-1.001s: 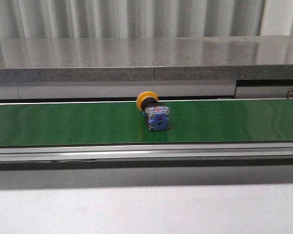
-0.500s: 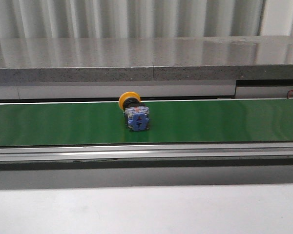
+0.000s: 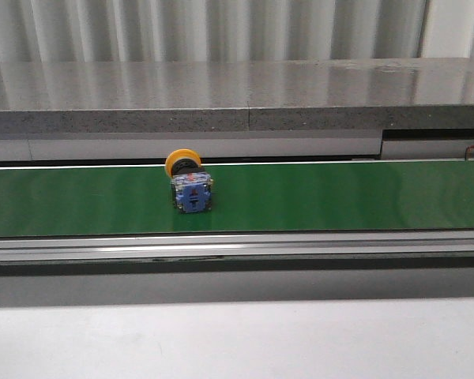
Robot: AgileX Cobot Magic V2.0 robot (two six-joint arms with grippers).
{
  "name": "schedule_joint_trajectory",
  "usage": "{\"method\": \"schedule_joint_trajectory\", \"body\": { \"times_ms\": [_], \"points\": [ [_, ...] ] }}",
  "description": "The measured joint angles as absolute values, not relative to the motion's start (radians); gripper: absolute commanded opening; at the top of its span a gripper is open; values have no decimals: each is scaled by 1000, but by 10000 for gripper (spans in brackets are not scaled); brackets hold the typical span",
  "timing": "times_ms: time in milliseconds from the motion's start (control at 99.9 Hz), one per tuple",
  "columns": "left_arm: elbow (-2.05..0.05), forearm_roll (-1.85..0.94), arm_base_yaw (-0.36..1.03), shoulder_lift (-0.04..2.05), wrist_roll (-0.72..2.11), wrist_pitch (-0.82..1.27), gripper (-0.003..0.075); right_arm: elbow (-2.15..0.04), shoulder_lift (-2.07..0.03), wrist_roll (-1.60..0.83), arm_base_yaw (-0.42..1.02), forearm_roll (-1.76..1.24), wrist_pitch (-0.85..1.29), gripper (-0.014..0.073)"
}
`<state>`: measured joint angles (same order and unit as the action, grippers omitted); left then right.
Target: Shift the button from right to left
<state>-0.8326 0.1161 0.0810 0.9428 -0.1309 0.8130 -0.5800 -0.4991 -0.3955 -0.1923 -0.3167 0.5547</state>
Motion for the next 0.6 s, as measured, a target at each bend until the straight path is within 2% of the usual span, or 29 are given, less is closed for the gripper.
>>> {"method": "schedule_joint_trajectory", "body": {
  "times_ms": [330,601],
  "points": [
    [-873,15,81,955,-131,825,629,-580,-499,-395,-192,-317,555,-67],
    [-958,-22,150,1099,-135,825,629,-580,-499,-395,-192,-317,555,-67]
  ]
}}
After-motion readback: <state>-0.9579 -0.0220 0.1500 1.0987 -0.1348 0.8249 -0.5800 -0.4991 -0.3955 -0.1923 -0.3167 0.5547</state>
